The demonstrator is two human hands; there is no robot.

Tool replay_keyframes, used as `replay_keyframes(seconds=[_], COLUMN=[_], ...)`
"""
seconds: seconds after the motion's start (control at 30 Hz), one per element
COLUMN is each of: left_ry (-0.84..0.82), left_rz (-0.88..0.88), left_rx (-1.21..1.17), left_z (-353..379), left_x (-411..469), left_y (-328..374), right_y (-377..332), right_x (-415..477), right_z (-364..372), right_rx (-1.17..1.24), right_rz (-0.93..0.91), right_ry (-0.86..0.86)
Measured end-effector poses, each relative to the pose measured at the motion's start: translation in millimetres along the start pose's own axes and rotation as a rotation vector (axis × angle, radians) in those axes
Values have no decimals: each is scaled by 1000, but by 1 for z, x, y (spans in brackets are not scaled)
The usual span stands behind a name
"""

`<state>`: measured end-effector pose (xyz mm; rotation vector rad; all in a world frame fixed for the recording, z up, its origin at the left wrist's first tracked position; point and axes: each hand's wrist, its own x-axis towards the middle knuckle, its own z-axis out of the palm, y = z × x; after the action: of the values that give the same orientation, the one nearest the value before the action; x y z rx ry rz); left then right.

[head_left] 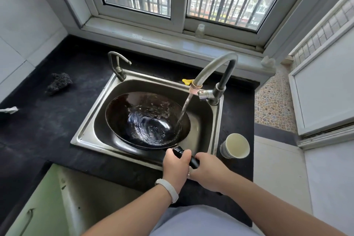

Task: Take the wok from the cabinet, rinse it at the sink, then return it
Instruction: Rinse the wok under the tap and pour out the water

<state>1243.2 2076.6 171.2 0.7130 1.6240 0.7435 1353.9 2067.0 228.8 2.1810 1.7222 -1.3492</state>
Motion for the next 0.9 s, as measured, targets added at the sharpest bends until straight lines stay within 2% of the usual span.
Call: replay_keyframes(seconds=[0.27, 0.4, 0.5, 0.63, 0.9], left_ry=[-275, -259, -160, -148, -425], left_rz=[119, 285, 366, 469, 539], left_rx=[301, 364, 371, 525, 701], left_z=[-42, -71, -80, -58, 16], left_x=[-10, -12, 21, 76, 135], left_y=[11, 46, 86, 135, 184], right_y=[22, 32, 36, 40, 43], right_x=[-6, -10, -14, -23, -36], right_z=[4, 2, 3, 8, 5], right_rx=[30, 35, 58, 86, 39], right_rz=[-5, 13, 18, 43, 98], right_ry=[18, 17, -2, 12, 29])
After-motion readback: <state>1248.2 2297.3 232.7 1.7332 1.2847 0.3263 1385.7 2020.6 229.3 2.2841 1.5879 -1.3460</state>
